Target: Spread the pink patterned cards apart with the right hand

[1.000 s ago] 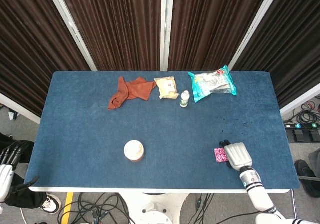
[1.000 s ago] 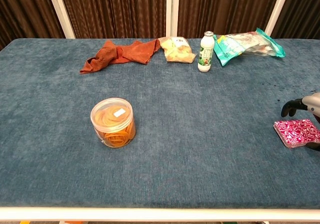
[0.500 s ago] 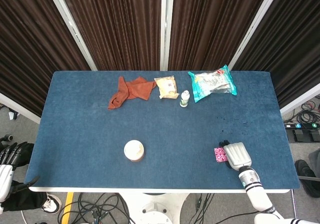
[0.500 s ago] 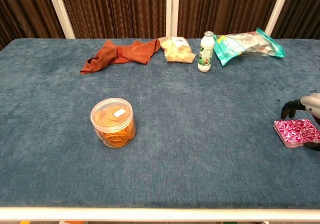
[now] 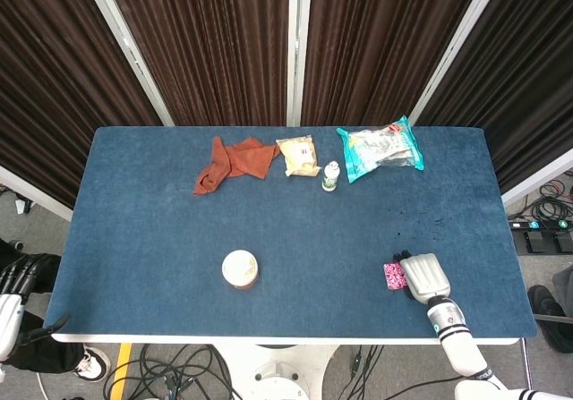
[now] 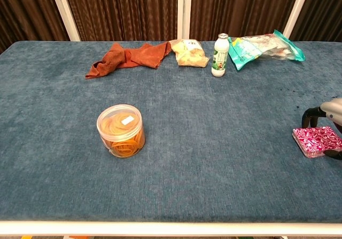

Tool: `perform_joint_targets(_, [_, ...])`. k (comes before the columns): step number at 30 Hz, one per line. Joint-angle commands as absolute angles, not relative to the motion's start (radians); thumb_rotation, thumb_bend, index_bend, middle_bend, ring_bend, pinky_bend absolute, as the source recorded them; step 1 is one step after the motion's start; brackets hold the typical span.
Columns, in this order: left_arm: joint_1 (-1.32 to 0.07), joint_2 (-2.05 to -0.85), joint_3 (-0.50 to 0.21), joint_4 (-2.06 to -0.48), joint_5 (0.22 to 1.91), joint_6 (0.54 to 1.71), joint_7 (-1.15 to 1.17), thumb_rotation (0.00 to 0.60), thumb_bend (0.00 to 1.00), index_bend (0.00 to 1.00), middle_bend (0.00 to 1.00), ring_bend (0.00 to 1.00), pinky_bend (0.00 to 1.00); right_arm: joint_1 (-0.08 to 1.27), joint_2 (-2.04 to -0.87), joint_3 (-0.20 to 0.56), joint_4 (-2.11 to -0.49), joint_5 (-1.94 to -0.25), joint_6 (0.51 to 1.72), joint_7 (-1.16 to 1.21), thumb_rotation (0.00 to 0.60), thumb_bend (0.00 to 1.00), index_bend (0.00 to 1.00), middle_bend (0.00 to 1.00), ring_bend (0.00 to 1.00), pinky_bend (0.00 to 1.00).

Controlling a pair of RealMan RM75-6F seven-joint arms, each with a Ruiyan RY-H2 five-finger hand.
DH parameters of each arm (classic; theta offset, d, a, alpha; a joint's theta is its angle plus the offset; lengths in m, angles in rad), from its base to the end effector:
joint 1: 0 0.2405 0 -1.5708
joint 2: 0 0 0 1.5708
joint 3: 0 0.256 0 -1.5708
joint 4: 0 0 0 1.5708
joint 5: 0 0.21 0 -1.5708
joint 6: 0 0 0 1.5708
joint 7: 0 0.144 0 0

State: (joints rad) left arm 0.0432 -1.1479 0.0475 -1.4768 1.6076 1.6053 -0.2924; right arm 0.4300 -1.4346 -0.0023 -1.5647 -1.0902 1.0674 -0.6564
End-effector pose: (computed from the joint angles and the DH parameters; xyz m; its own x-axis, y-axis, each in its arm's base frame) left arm -0.3383 0.1194 0.1587 0.2202 0.0337 0.9749 0.9754 0.0064 -0.2205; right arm -0.2727 -0.2474 0.0066 0.6767 -0.3746 0.6338 -0.7289 -0.2199 0.6483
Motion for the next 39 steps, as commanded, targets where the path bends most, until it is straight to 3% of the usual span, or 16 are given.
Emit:
perform_joint_targets(1, [0.043, -1.148, 0.047, -1.476, 1.607, 1.605, -0.293, 0.600, 0.14, 0.11, 0.08, 0.00, 0.08, 0.430, -1.435, -0.002, -1.565, -1.091, 1.071, -0.657, 0.600, 0.20, 0.36, 0.33, 0.65, 0.79])
perform_joint_targets(22, [0.045, -1.150, 0.048, -1.473, 1.609, 1.605, -0.300, 0.600, 0.14, 0.11, 0.08, 0.00, 0.08, 0.433, -1.420, 0.007, -1.579, -1.097, 1.093, -0.646, 0.600, 0.21, 0.43, 0.39, 0.65, 0.79])
perform_joint_targets(39, [0.049, -1.145, 0.043, -1.457, 1.593, 1.604, -0.330, 0.600, 0.14, 0.11, 0.08, 0.00, 0.08, 0.589, -1.523, 0.158, -1.453, -0.885, 1.029, -0.792, 0.600, 0.22, 0.43, 0.39, 0.65, 0.79])
